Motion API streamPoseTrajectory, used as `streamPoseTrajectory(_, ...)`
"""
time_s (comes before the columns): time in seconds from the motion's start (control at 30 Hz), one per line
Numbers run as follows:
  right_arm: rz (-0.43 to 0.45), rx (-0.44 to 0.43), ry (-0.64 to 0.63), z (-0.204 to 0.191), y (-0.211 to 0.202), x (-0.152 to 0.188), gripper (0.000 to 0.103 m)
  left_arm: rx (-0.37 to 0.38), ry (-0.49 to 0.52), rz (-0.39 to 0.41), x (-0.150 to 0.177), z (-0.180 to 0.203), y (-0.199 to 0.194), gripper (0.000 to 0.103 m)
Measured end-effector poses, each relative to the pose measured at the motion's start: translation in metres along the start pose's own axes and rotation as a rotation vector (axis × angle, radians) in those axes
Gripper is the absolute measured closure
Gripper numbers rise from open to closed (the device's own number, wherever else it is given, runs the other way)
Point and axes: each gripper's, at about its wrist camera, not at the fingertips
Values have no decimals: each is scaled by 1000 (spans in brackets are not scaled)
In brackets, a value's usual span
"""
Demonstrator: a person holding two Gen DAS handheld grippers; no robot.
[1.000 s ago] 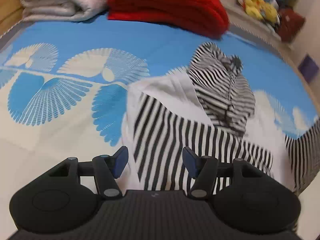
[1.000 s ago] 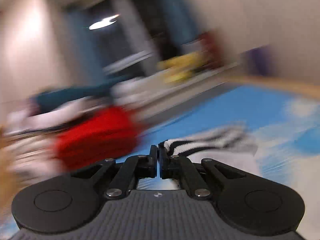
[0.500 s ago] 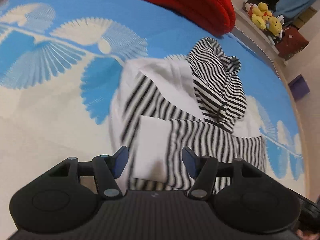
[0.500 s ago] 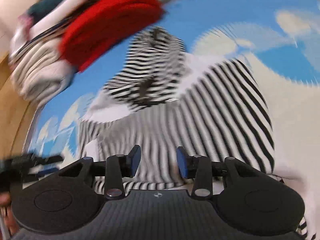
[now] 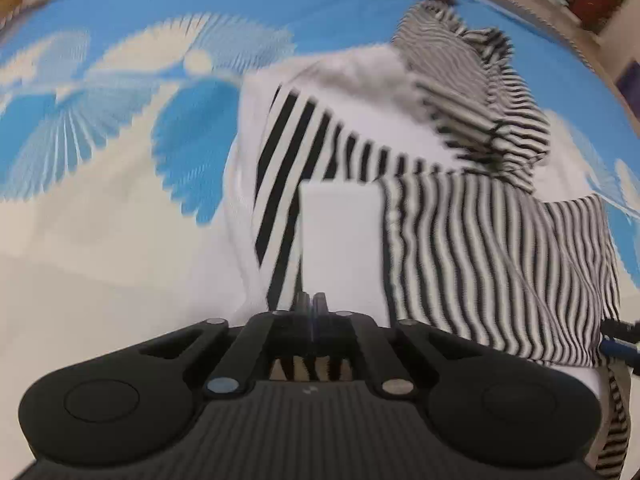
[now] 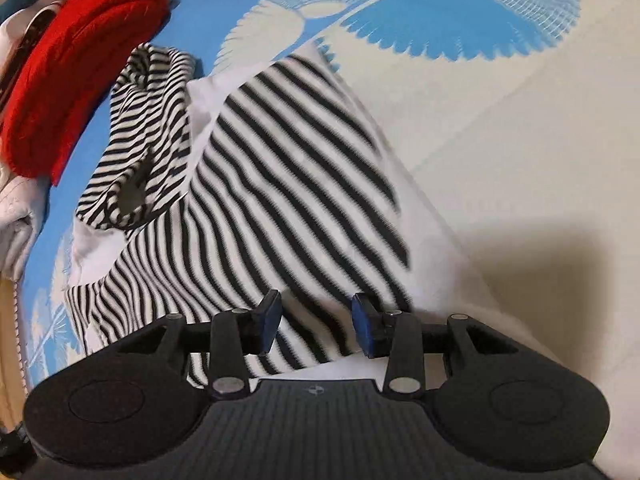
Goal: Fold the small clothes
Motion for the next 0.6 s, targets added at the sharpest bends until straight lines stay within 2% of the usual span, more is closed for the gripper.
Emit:
streamPoseTrajectory(0.13,48,46,-1,3,-7,-7,62,-27,-14,60,0,-3,-27,103)
streamPoseTrajectory(0.2,79,63,-32,-1,-12,-7,62,-86,-22,59,-2,-3,-26,103)
streamPoseTrajectory(0.23,97,78,-64,-5,-13,-7,62,-85,-22,49,-2,-5,-23,102)
streamPoseTrajectory(0.33,131,97,-151,-18,-18,-3,61,-86,-20,40,-3,-2,-21,89)
streamPoseTrajectory(0.4,141,101,-200,-26,-19,-1,61,-96,31,62,-2,6,-23,80)
streamPoseTrajectory(0.47,148,102,-230,-33,-19,1,61,-108,63,73,-2,13,-24,76)
streamPoseTrajectory(0.6,140,96,-263,-43,-16,5,60,-99,72,70,0,15,-23,76)
Point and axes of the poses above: each gripper's, at about its wrist camera, not at the fingertips, and y roughly the way its jaws point, z to its right, x to its underside
